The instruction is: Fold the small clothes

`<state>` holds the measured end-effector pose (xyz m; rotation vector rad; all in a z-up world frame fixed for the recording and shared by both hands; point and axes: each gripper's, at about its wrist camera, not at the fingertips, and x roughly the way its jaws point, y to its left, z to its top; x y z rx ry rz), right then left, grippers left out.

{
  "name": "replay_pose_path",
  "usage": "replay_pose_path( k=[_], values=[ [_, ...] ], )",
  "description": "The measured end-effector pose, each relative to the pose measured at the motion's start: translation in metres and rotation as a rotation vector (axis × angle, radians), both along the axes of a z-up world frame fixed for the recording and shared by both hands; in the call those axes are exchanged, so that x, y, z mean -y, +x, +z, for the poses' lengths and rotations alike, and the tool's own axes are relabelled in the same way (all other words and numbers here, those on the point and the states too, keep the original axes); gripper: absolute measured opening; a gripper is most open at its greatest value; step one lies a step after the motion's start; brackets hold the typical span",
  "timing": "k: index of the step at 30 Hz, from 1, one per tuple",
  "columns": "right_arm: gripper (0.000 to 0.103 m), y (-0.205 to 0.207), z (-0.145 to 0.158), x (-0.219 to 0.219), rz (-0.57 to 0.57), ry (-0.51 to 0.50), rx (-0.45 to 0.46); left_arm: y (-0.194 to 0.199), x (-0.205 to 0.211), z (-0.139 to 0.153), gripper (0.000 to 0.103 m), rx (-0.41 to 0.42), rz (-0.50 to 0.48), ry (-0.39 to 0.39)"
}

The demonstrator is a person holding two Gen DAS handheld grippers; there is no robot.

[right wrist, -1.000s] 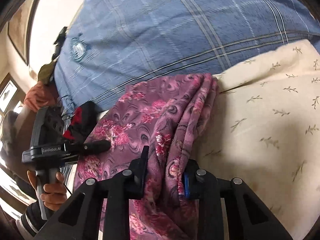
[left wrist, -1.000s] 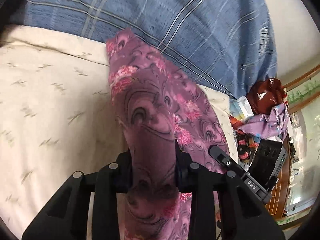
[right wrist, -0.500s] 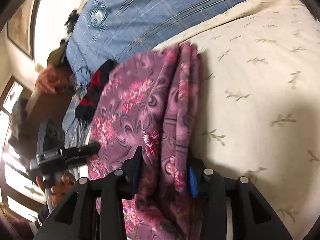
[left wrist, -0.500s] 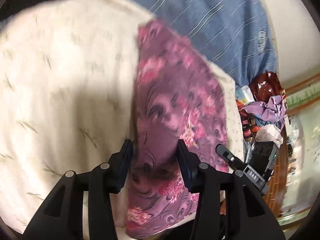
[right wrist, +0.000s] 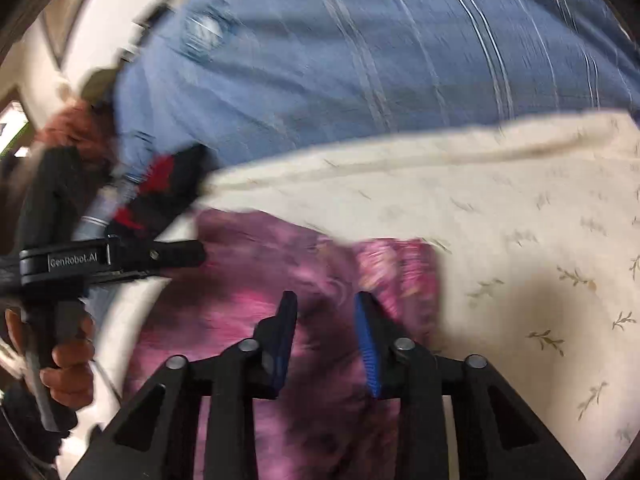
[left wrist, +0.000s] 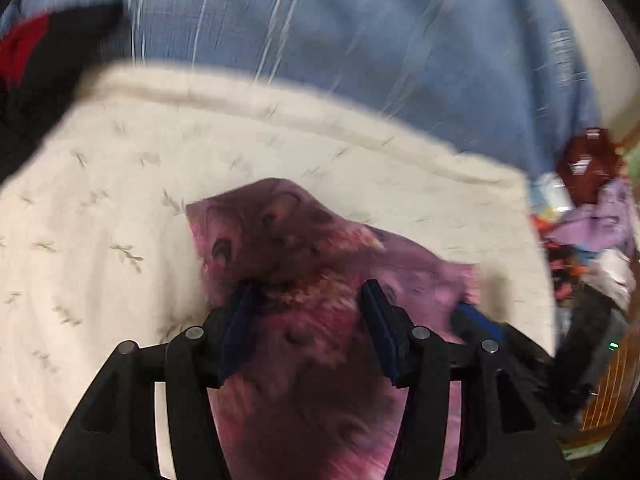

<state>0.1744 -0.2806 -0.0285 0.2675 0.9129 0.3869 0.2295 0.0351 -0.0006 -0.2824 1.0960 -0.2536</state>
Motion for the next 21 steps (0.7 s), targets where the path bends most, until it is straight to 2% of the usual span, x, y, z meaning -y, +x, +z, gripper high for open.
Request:
replay_pose_path(
  k=[1,2,4,5,6,9,11,13,14,16,17,19,20,21],
  values=[
    [0.011,0.004,-0.008,0.007,-0.007,0.024,-0.014,0.005,-0.003,-0.005,0.054,-0.005,0.014,-0.015],
    [0.010,0.006,-0.010,0.016,-0.011,0.085,-0.017,0.003,-0.006,0.002,0.054,0.015,0.025,-0.029],
    [0.009,0.004,-0.007,0.025,-0.023,0.131,-0.038,-0.006,-0.012,0.012,0.054,0.018,0.009,-0.057],
    [0.016,-0.002,-0.001,0.026,-0.026,0.138,-0.032,-0.016,-0.016,0.019,0.054,0.031,-0.007,-0.073],
    [0.018,-0.010,0.007,0.027,-0.018,0.149,-0.015,-0.027,-0.019,0.025,0.054,0.055,-0.025,-0.081],
    [0.020,-0.045,0.026,0.022,0.053,0.159,0.033,-0.078,-0.024,0.036,0.057,0.139,-0.073,-0.034],
    [0.022,-0.068,0.021,0.015,0.092,0.140,0.023,-0.106,-0.022,0.027,0.059,0.147,-0.081,-0.005],
    [0.022,-0.079,0.007,0.007,0.092,0.063,-0.001,-0.119,-0.014,0.008,0.060,0.108,-0.091,0.071],
    [0.022,-0.084,0.005,0.005,0.081,0.042,0.013,-0.123,-0.013,0.003,0.060,0.081,-0.089,0.082],
    [0.023,-0.087,0.014,0.000,0.049,0.006,0.012,-0.138,-0.019,0.010,0.060,0.104,-0.063,0.072],
    [0.028,-0.090,0.023,-0.002,0.030,-0.012,-0.001,-0.147,-0.021,0.016,0.061,0.122,-0.061,0.084],
    [0.047,-0.104,0.038,-0.004,0.021,-0.028,0.010,-0.164,-0.022,0.024,0.070,0.158,-0.057,0.141],
    [0.063,-0.115,0.046,-0.005,0.016,-0.060,0.020,-0.175,-0.023,0.025,0.081,0.174,-0.043,0.183],
    [0.077,-0.128,0.053,-0.007,0.000,-0.119,0.030,-0.182,-0.021,0.024,0.085,0.184,-0.030,0.214]
  ],
)
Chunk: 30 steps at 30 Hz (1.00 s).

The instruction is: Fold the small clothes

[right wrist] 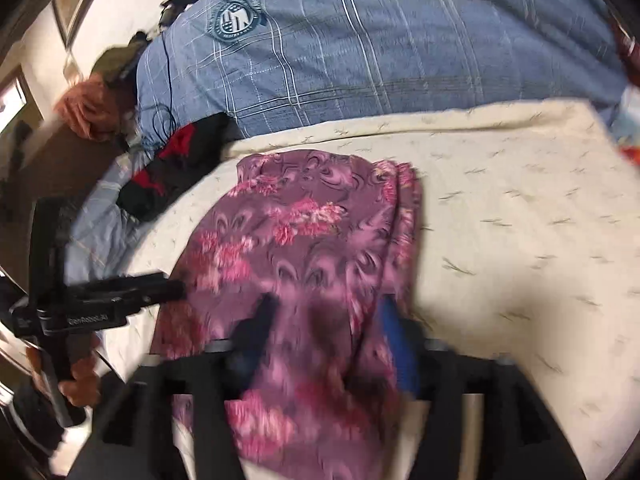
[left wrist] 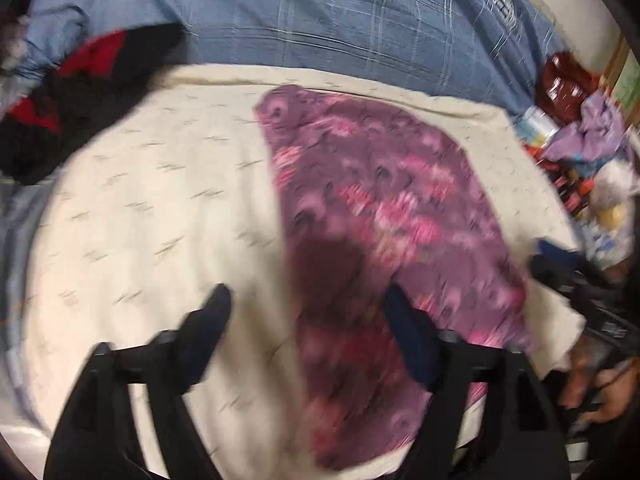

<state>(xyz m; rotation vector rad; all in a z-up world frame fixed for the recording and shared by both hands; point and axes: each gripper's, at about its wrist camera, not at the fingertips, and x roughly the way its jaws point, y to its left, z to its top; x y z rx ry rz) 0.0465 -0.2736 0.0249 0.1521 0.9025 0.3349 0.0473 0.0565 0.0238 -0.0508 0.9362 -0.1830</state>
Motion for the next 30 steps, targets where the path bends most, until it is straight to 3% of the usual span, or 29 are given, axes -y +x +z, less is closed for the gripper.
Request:
replay_pose_path(
  k=[3,8,10,15,25,30],
  values=[
    [0.098,-0.025,0.009,-0.005,-0.048,-0.140,-0.014,-0.031,0.001,-0.007,0.085,0.015,0.023,0.070],
    [0.103,-0.078,0.012,-0.004,-0.088,-0.161,-0.054,-0.082,0.007,-0.018,0.085,0.047,0.040,0.138],
    [0.103,-0.086,0.011,-0.006,-0.082,-0.172,-0.078,-0.094,0.012,-0.020,0.085,0.070,0.040,0.168],
    [0.103,-0.103,0.015,-0.014,-0.128,-0.286,-0.029,-0.110,0.019,-0.017,0.085,0.106,0.012,0.181],
    [0.103,-0.108,0.023,-0.011,-0.181,-0.395,-0.009,-0.115,0.036,-0.012,0.085,0.117,-0.009,0.242],
    [0.103,-0.112,0.026,-0.019,-0.142,-0.491,0.040,-0.117,0.044,-0.013,0.085,0.108,-0.032,0.241]
  ],
)
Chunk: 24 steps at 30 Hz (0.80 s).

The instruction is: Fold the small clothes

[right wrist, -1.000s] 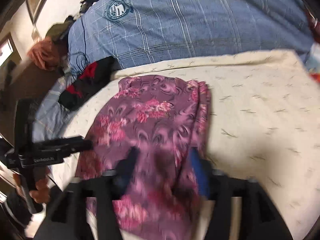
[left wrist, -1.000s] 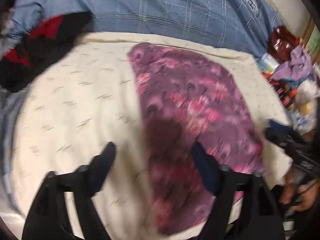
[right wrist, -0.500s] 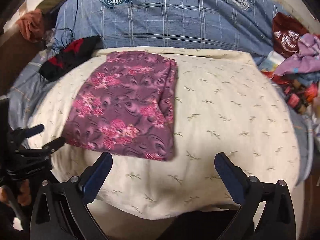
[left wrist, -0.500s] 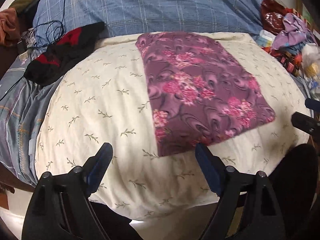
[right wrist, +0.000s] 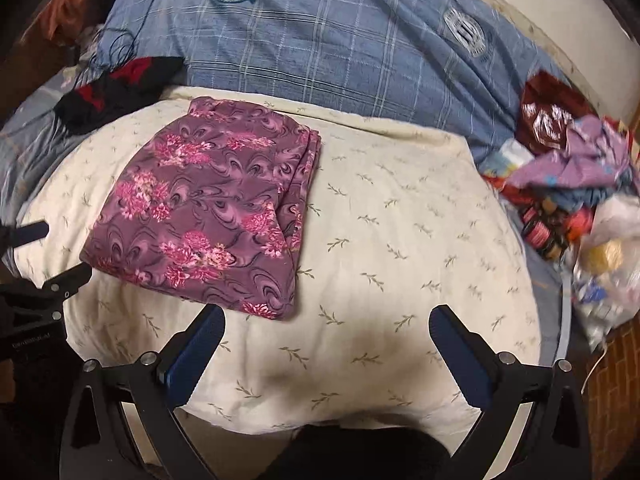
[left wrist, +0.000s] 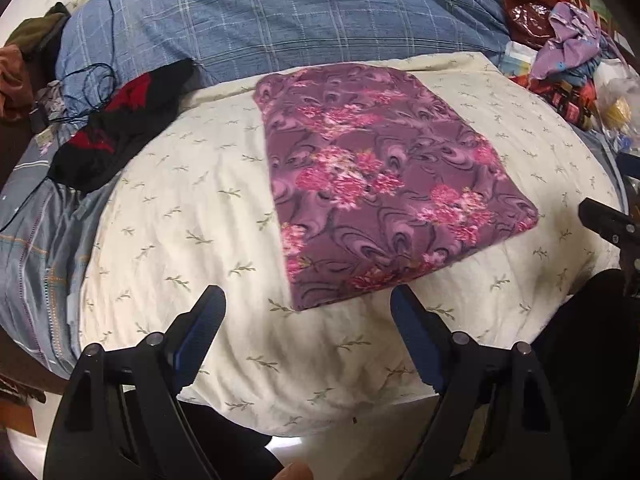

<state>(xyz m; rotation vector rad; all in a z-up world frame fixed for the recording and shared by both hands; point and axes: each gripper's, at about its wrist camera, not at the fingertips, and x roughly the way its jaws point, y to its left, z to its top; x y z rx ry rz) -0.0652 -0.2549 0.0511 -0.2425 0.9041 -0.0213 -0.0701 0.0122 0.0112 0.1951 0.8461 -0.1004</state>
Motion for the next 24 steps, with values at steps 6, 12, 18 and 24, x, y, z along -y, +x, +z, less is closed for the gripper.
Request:
replay_pose_path(
  k=[6,12,18,24],
  values=[
    [0.103,0.003,-0.003,0.005,0.016,0.008,-0.016,-0.003,0.005,-0.001,0.085,-0.002,-0.028,-0.014],
    [0.103,0.010,-0.005,0.022,-0.017,0.103,-0.064,-0.005,0.009,0.004,0.085,0.013,-0.045,-0.022],
    [0.103,0.019,-0.006,0.032,-0.032,0.142,-0.173,-0.005,0.013,0.005,0.085,0.010,-0.057,-0.031],
    [0.103,0.016,-0.004,0.034,-0.038,0.132,-0.140,-0.002,0.021,0.005,0.085,-0.029,-0.087,-0.072]
  ],
)
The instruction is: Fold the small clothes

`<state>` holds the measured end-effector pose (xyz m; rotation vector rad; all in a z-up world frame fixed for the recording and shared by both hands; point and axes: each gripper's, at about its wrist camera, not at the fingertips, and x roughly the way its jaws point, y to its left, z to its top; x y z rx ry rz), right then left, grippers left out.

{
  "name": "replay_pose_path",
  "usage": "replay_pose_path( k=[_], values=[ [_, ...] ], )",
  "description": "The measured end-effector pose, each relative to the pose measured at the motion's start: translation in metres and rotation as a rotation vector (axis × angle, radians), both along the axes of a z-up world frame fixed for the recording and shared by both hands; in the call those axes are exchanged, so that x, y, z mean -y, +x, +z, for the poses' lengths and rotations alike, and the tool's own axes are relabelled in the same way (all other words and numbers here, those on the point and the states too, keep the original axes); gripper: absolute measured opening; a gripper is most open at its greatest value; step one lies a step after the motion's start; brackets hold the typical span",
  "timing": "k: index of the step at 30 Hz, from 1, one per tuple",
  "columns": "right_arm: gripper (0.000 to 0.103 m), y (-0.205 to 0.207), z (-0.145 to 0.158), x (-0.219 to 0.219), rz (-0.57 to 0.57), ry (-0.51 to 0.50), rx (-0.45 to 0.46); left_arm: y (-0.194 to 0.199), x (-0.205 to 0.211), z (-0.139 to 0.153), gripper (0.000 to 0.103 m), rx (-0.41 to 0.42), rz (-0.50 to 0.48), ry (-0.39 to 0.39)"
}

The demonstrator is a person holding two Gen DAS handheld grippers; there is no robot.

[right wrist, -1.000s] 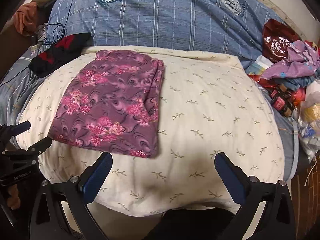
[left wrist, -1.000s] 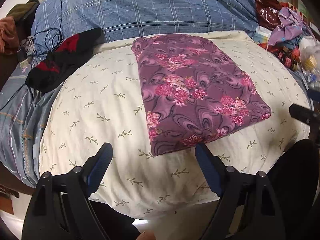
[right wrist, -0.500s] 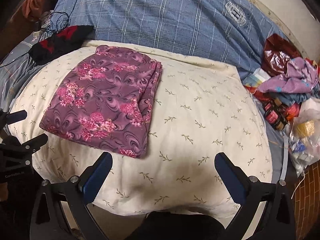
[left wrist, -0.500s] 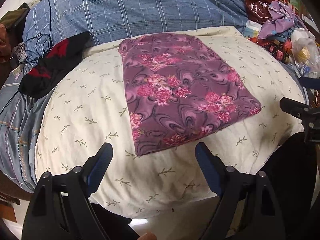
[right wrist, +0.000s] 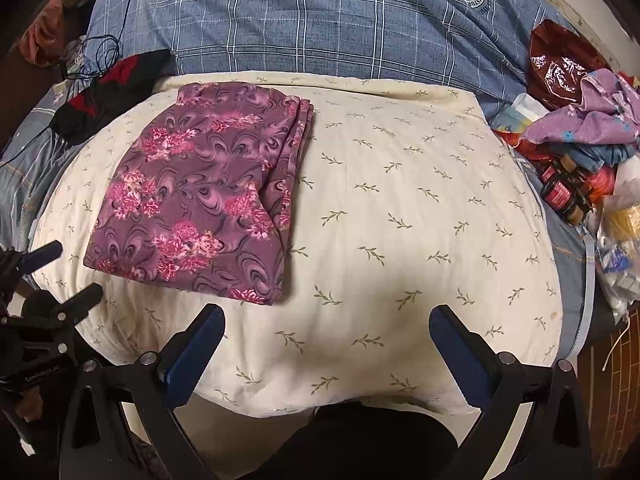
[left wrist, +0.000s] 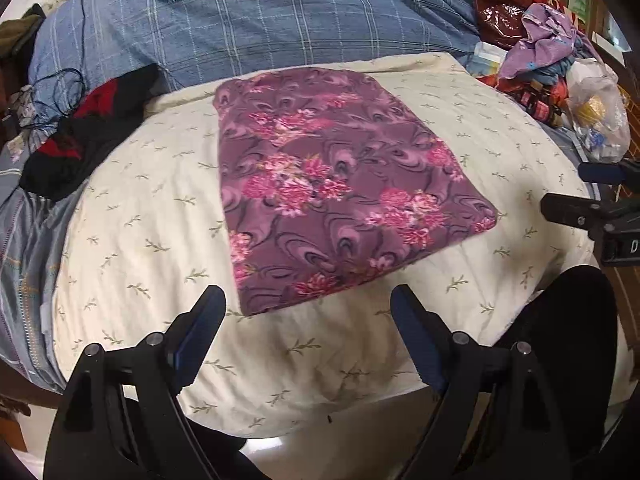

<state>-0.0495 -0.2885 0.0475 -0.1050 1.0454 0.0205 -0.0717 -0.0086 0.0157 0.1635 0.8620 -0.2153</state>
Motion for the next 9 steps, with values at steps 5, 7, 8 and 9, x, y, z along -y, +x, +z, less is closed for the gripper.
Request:
replay_pose_path(
  k=[5,7,8,9],
  values=[
    [0.103,0.006,0.000,0.000,0.017,-0.003,0.003,-0.001,0.009,0.011,0.085,0.025,-0.031,-0.072],
    [0.103,0.007,0.001,0.001,0.017,0.006,0.010,-0.002,0.016,0.016,0.085,0.036,-0.051,-0.079],
    [0.103,0.007,0.001,0.002,0.015,0.009,0.014,-0.002,0.019,0.018,0.085,0.039,-0.057,-0.078],
    [0.103,0.007,0.002,0.002,0.012,0.008,0.017,-0.002,0.021,0.019,0.085,0.040,-0.061,-0.076]
  ],
)
